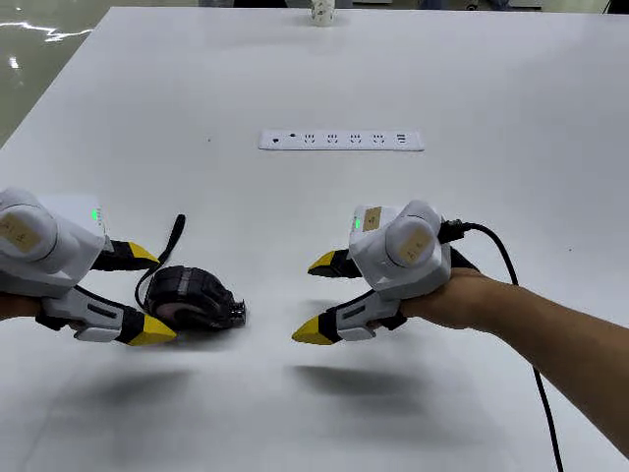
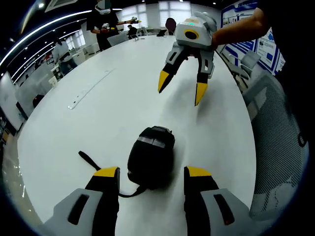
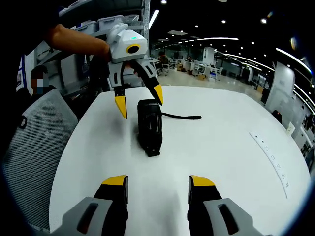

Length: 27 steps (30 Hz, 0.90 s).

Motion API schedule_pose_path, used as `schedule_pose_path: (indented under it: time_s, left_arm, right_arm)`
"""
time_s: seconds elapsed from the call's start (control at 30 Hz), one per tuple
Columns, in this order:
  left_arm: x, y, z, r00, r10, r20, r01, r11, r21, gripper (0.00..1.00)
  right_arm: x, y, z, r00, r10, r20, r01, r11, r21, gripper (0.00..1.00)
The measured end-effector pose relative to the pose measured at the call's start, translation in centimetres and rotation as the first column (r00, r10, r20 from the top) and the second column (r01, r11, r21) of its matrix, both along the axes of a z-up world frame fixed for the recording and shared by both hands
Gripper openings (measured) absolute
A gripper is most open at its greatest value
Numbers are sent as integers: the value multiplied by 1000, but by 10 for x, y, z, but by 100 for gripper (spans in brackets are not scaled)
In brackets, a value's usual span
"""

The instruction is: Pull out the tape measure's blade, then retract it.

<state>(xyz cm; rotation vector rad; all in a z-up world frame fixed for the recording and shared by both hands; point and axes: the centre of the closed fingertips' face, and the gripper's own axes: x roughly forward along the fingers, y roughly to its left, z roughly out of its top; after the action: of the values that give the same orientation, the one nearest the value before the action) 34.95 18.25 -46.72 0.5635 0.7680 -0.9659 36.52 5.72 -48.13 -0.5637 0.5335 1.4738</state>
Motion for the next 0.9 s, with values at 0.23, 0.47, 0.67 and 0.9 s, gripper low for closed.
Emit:
schedule_pose_path:
  time_s: [0.23,0.47,0.67,0.9]
  left_arm:
    - [4,0,-4,999,-43,-13,43,999,32,42]
    - [6,-2,-11,996,-85,-37,87,994,66,39]
    - [7,-3,-13,993,-109,-48,113,990,86,34]
    - [8,-3,-16,988,-141,-55,147,982,117,27]
  right_arm:
    - [2,14,-6,999,42,10,-41,999,-11,39]
    - [2,26,-13,996,86,13,-86,996,-28,34]
    - [0,34,-22,991,132,12,-132,990,-59,32]
    - [-4,47,-28,988,154,2,-154,985,-72,29]
